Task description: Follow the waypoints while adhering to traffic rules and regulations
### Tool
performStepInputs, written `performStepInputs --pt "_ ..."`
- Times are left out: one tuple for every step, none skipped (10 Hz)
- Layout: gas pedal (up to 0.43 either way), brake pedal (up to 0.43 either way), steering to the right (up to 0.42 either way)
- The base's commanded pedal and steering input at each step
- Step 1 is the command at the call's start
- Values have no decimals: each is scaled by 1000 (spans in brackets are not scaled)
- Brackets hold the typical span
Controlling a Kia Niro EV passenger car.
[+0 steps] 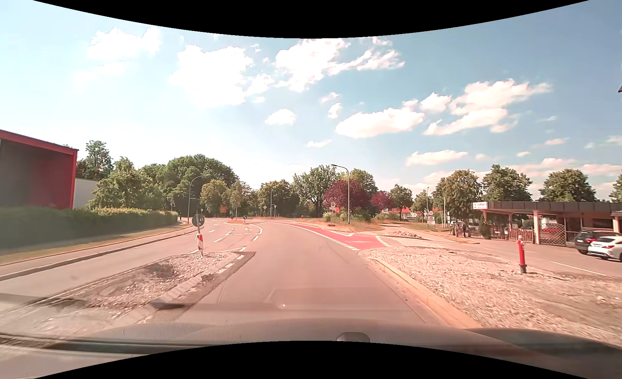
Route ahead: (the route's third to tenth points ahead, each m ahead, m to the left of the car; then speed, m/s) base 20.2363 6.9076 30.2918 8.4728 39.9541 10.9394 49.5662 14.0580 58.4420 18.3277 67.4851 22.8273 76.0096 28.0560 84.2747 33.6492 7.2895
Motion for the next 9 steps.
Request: performStepInputs --pt "209 0 -28" --pt "209 0 -28" --pt "220 0 -29" --pt "220 0 -29" --pt "220 0 -30" --pt "220 0 -31" --pt "220 0 -33" --pt "220 0 -33" --pt "220 0 -34"
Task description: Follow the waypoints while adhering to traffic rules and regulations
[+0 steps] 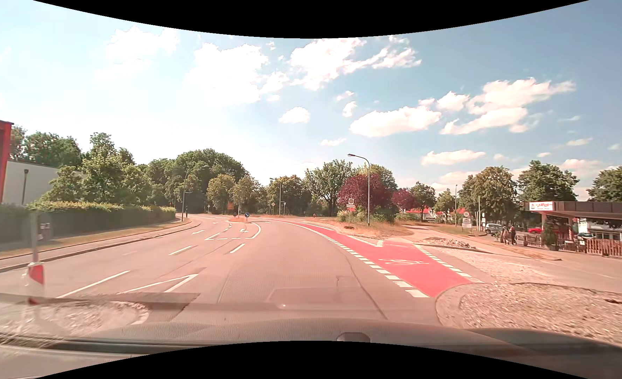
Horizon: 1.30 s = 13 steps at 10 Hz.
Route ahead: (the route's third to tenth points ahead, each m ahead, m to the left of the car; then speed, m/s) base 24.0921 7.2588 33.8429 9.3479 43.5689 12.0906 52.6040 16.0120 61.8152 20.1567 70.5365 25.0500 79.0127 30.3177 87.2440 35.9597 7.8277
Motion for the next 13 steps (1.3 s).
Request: performStepInputs --pt "220 0 -35" --pt "220 0 -37" --pt "220 0 -40" --pt "220 0 -41" --pt "209 0 -42" --pt "209 0 -44" --pt "209 0 -45" --pt "197 0 -45" --pt "189 0 -45" --pt "177 0 -45" --pt "177 0 -46" --pt "177 0 -45" --pt "177 0 -45"
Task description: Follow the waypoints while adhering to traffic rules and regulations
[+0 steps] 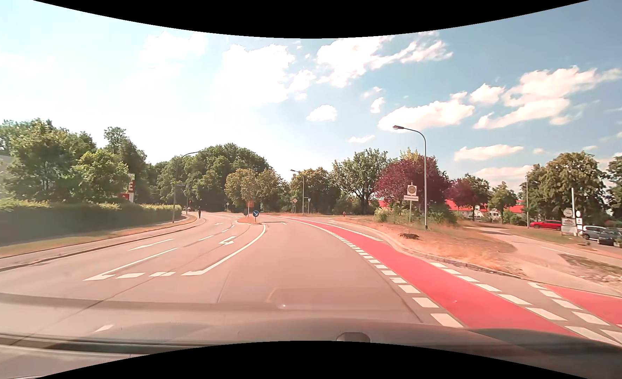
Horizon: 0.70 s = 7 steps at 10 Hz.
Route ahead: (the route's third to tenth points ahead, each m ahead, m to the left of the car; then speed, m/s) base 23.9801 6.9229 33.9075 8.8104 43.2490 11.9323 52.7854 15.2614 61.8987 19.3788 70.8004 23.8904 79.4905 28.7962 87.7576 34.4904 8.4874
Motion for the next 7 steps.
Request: performStepInputs --pt "177 0 -41" --pt "177 0 -39" --pt "177 0 -37" --pt "177 0 -36" --pt "177 0 -36" --pt "177 0 -35" --pt "189 0 -35"
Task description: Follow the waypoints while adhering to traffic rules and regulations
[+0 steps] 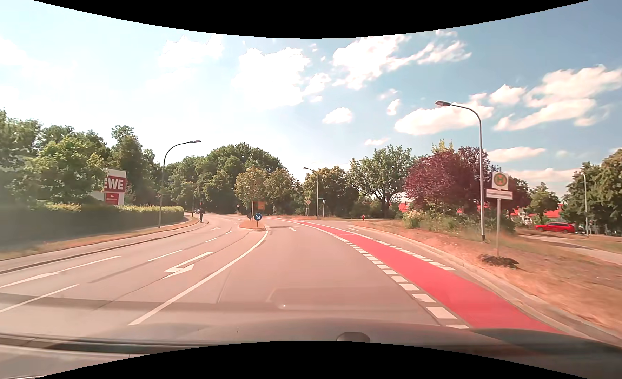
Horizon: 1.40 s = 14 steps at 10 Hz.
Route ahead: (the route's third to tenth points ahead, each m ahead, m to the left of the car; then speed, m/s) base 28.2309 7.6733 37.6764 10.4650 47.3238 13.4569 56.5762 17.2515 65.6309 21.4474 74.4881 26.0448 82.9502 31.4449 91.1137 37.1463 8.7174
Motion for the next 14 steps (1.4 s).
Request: performStepInputs --pt "197 0 -34" --pt "209 0 -34" --pt "220 0 -34" --pt "220 0 -34" --pt "220 0 -34" --pt "220 0 -33" --pt "220 0 -33" --pt "220 0 -32" --pt "220 0 -31" --pt "220 0 -31" --pt "220 0 -31" --pt "220 0 -31" --pt "220 0 -31" --pt "228 0 -31"
